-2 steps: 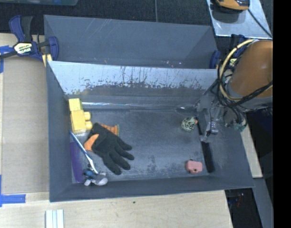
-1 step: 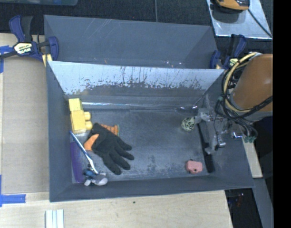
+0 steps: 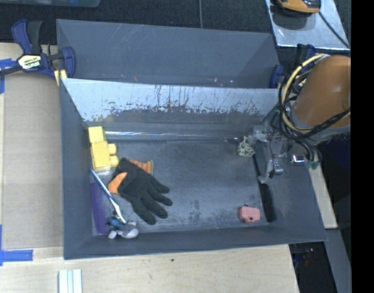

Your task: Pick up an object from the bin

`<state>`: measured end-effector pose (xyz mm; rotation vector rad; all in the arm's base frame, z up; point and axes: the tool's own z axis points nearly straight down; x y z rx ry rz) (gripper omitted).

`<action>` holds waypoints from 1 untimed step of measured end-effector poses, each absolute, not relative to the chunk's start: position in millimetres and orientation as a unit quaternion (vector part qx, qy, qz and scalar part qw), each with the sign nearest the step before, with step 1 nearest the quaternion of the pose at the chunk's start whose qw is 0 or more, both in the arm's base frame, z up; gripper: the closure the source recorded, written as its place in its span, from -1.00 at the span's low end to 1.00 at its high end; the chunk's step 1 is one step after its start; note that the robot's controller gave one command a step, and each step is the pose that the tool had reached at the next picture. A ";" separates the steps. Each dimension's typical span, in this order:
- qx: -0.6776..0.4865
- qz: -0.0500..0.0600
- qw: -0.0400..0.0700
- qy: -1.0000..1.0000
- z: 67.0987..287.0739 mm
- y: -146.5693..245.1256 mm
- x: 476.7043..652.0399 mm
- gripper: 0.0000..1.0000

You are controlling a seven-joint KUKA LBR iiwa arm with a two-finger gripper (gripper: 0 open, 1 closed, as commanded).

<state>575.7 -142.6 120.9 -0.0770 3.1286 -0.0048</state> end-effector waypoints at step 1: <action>0.024 -0.002 0.007 1.000 70.5 -137.0 611.8 -1.00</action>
Offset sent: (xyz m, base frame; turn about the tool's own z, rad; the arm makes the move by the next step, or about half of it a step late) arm 0.0506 0.0018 -0.0509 0.3271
